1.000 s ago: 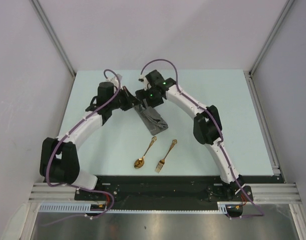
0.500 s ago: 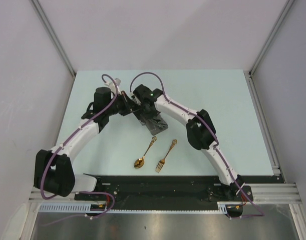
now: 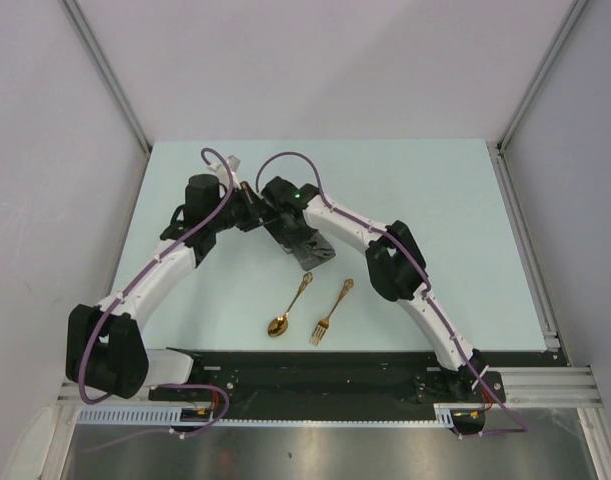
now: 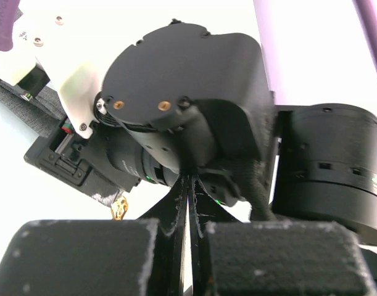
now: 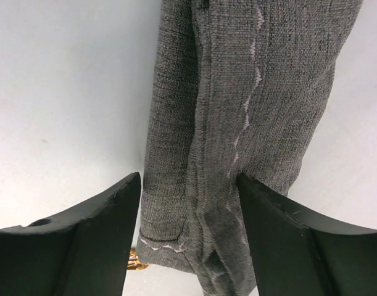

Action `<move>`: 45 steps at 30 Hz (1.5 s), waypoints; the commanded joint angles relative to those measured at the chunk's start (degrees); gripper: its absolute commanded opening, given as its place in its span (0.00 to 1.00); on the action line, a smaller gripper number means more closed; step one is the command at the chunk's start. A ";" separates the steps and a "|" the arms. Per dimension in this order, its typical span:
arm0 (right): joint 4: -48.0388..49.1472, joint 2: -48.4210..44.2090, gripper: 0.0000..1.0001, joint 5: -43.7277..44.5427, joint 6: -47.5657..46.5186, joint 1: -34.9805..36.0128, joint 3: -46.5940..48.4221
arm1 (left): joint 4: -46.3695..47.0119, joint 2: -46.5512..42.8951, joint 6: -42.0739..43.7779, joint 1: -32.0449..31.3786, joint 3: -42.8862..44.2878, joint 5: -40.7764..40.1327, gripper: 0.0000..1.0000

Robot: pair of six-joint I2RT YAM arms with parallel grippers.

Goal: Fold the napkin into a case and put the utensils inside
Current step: Pick up the smaller rectangle-folded napkin from the center of the board, then turn over the smaller rectangle-folded napkin at the center of the board.

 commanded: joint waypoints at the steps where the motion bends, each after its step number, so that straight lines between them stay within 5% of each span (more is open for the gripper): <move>1: 0.96 1.20 0.67 0.09 -0.19 0.44 0.25 | 0.23 -2.17 0.94 0.15 0.67 1.39 0.02; 8: 1.05 2.25 0.60 1.76 1.04 0.87 0.16 | 0.15 -2.60 1.21 0.32 0.58 1.56 0.01; 12: 2.19 1.55 0.48 4.13 1.66 1.23 -0.28 | 0.32 -2.25 1.21 0.50 0.40 1.30 0.01; 19: 6.93 -2.93 0.00 -2.79 3.94 -1.32 -3.61 | 1.46 -0.06 0.85 0.59 0.14 0.69 0.01; 31: 31.79 -17.78 0.00 -45.85 18.07 -18.70 -31.11 | 11.83 8.73 -6.97 -0.20 -1.79 -0.98 0.00; 35: 51.25 -19.02 0.00 -60.16 29.76 -24.25 -42.97 | 12.72 11.62 -7.85 -1.87 -0.74 -2.65 0.00; 41: 72.73 -17.18 0.00 -68.80 43.91 -30.66 -54.76 | 12.98 16.20 -7.94 -4.94 2.42 -4.06 0.00; 45: 78.20 -15.68 0.02 -71.35 47.26 -34.27 -58.02 | 13.16 20.59 -8.46 -6.62 5.76 -4.24 0.00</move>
